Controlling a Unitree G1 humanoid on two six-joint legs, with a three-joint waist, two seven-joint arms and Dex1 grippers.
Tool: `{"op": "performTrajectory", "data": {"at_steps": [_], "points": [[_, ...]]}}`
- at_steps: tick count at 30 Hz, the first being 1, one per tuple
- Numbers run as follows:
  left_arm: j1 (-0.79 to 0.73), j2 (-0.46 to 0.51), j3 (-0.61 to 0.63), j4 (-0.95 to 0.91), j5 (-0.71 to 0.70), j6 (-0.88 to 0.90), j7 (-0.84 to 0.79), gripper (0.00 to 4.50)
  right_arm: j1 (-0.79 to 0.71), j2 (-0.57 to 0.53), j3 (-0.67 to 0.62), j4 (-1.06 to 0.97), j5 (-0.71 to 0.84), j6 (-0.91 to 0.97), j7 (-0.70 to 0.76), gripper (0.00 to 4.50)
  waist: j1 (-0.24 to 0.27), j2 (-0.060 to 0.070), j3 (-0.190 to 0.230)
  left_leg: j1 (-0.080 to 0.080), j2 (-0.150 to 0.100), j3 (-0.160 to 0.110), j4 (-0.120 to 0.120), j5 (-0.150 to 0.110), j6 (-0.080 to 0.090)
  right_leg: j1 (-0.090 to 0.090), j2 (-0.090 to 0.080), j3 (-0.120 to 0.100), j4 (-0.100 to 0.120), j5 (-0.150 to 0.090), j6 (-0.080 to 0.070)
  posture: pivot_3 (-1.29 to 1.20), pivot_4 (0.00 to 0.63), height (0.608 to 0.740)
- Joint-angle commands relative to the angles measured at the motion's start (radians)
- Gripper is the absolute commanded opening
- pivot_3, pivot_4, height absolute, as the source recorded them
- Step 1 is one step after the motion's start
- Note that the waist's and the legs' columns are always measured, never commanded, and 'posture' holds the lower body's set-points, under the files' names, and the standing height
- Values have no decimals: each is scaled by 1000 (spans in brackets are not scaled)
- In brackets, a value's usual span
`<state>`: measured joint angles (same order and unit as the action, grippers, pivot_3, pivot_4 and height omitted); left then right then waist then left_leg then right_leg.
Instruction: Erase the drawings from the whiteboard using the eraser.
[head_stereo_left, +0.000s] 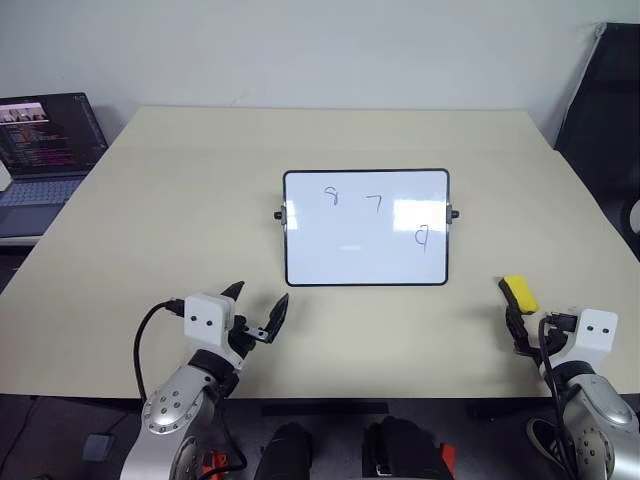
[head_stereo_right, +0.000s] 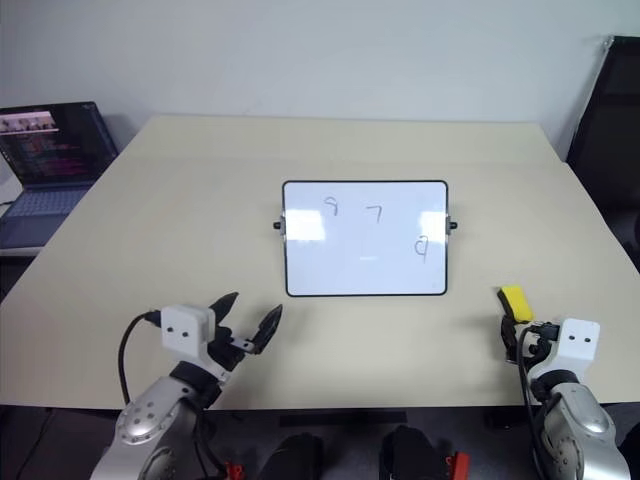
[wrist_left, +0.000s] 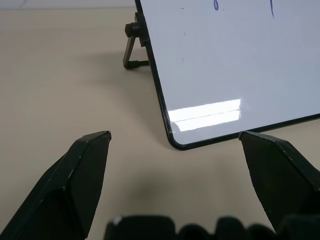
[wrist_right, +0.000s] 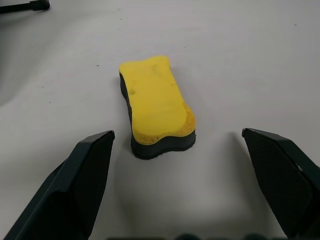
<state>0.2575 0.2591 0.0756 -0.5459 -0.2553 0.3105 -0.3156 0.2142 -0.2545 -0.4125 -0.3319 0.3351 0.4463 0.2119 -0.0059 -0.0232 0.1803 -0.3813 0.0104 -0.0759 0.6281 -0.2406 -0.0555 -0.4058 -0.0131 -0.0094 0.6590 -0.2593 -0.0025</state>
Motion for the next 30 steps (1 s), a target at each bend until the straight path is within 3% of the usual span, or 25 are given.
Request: {"op": "performTrajectory", "data": {"at_steps": [1, 8, 15, 19, 23, 30], "points": [[-43, -11, -31, -8, 2, 3, 7, 4500, -15, -20, -22, -37, 11, -10, -7, 4486, 0, 0, 0, 0, 0, 0, 0, 0, 0, 0, 0, 0, 0, 0, 0, 0, 150, 740], [-183, -7, -91, 35, -29, 112, -21, 4500, -37, -66, -22, -62, 8, 33, -20, 4486, 0, 0, 0, 0, 0, 0, 0, 0, 0, 0, 4, 1, 0, 1, 2, 0, 150, 740], [-442, -129, -228, 182, -19, 137, -38, 4500, -75, -100, -42, -66, 32, 79, -20, 4486, 4, 0, 0, 0, -2, 0, 2, 0, 0, 1, 6, 1, 1, 4, 6, 0, 150, 740], [-583, -164, -376, 350, 55, 79, -116, 4500, -97, -112, -54, -35, 37, 87, -16, 4486, 3, 0, 0, -1, -2, 1, 1, 0, 0, 1, 7, 1, 0, 4, 7, 0, 150, 740], [-650, -218, -411, 422, -72, 126, -273, 4500, -93, -121, -61, -7, 32, 70, -2, 4486, -1, 1, 0, -1, -2, 1, 1, 0, 0, 1, 8, 1, 1, 4, 7, 0, 150, 740], [-688, -83, -380, 383, -194, 218, -510, 4500, -112, -125, -57, 40, 42, 45, 26, 4486, -18, 2, 0, -1, 0, 2, 1, 0, 0, 1, 10, 1, 3, 4, 6, 0, 150, 740]]}}
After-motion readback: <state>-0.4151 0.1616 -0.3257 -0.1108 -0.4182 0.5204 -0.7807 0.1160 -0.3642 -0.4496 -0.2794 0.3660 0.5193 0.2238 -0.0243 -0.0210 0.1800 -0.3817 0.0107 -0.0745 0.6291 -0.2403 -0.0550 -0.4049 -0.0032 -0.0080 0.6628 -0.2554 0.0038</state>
